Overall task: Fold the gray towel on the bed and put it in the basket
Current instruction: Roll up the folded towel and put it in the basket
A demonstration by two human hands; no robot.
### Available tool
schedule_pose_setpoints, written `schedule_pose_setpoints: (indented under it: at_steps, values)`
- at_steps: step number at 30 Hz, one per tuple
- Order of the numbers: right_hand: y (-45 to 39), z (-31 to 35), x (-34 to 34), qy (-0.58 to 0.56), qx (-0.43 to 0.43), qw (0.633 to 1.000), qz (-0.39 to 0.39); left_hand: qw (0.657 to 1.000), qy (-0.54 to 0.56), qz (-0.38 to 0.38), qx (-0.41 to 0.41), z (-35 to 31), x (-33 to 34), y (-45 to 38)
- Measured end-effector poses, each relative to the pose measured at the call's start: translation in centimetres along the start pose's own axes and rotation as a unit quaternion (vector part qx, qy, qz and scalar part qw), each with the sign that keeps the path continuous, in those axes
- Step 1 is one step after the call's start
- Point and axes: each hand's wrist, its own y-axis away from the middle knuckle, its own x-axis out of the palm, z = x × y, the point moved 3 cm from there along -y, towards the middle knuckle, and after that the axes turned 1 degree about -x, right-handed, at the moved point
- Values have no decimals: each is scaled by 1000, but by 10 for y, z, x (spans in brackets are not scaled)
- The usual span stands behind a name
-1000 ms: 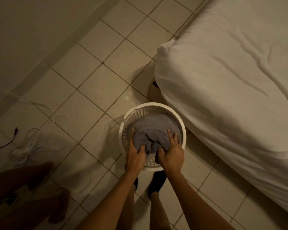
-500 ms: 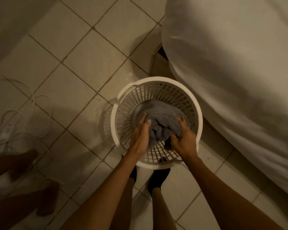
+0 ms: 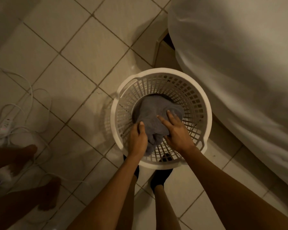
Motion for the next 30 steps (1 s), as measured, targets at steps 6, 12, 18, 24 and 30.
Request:
schedule_pose_setpoints:
  at_steps: [6,12,18,24,30]
  values:
    - [-6,20,11,13,10,1000,8,980,-178,35,82,3,-7,-26]
    - [-8,43,22,-172,80,982,10,938,-310,48,145,-13,-6,-40]
    - [3,25,24,-367,324,870,-54,906,-379,91,166,-5,-5,-48]
    - [0,14,35,-251,279,925,50,859,-451,150,192,0,16,-58]
    - [8,7,48,-265,322,907,62,848,-472,147,191,18,23,-56]
